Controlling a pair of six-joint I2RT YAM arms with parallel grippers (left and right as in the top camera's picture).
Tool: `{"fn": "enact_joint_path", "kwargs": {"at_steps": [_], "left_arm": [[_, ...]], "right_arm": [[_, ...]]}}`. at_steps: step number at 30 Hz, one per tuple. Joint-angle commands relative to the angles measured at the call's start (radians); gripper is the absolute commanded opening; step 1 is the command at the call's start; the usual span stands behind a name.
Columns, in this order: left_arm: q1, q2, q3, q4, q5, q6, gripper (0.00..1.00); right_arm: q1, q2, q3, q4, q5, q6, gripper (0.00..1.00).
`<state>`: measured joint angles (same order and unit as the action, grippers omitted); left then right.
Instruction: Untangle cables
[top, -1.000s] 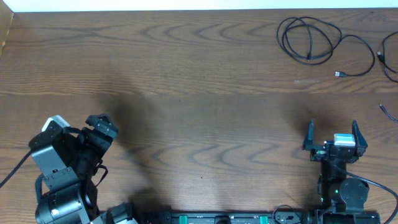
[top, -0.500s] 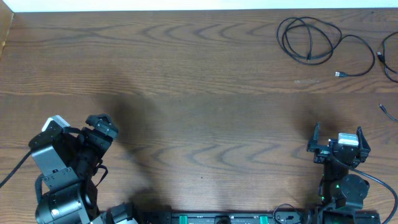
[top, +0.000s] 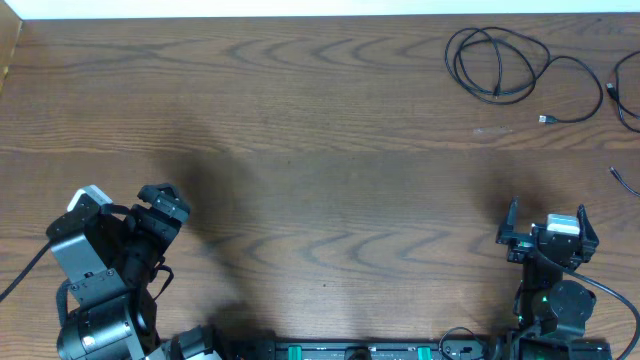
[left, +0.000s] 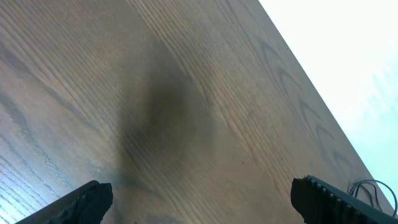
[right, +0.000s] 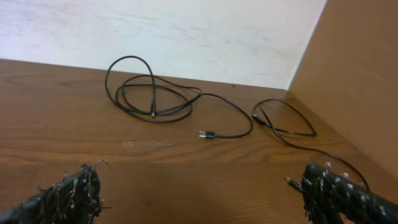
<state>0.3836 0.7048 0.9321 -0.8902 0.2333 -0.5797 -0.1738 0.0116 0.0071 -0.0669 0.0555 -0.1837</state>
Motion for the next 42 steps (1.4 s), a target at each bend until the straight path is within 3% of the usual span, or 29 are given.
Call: {"fn": "enact_joint_path", "kwargs": {"at_steps": [1, 6, 14, 18, 23, 42], "left_arm": [[0.004, -0.001, 0.026, 0.000, -0.006, -0.005, 0.96], [0.004, -0.001, 0.026, 0.000, -0.006, -0.005, 0.96], [0.004, -0.001, 0.026, 0.000, -0.006, -0.005, 0.96], [0.004, -0.001, 0.026, 0.000, -0.006, -0.005, 0.96], [0.004, -0.001, 0.026, 0.000, -0.006, -0.005, 0.96], [0.004, -0.001, 0.026, 0.000, -0.006, -0.005, 0.96]], "right_arm": [[0.013, -0.007, -0.002, -0.006, -0.018, 0.015, 0.99], [0.076, -0.007, -0.002, -0.008, -0.039, 0.020, 0.99], [0.109, -0.007, -0.002, 0.001, 0.044, 0.375, 0.99], [0.109, -0.007, -0.002, 0.002, 0.051, 0.376, 0.99], [0.103, -0.007, -0.002, -0.001, 0.041, 0.276, 0.99], [0.099, -0.007, -0.002, 0.000, 0.040, 0.272, 0.99]]}}
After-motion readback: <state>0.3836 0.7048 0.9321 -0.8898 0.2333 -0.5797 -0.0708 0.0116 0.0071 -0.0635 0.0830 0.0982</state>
